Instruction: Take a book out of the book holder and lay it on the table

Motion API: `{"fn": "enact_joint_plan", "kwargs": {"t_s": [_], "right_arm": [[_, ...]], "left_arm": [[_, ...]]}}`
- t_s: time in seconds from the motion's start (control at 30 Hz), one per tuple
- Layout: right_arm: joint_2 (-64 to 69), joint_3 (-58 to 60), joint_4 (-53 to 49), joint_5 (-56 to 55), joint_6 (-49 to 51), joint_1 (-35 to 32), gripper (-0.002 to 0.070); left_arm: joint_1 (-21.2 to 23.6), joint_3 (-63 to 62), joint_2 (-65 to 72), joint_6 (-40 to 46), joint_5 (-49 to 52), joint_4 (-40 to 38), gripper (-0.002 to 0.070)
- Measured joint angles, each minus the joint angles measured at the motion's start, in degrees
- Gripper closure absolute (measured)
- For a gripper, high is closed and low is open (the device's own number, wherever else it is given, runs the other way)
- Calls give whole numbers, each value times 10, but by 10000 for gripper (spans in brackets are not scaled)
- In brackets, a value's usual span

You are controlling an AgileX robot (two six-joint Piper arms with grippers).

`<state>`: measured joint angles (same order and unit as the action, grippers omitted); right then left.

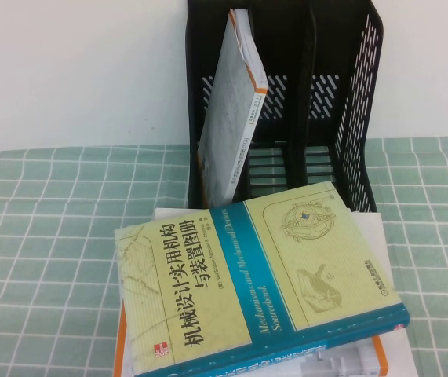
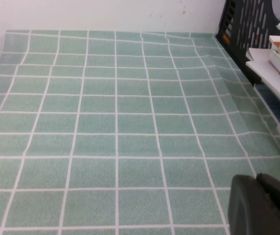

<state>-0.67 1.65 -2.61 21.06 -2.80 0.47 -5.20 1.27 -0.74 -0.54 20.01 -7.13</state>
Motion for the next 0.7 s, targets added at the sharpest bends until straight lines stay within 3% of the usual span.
{"fn": "enact_joint_plan", "kwargs": {"t_s": [0.7], "right_arm": [[0, 0, -19, 1, 2, -33, 678]], "left_arm": [[0, 0, 0, 0, 0, 0, 678]]}}
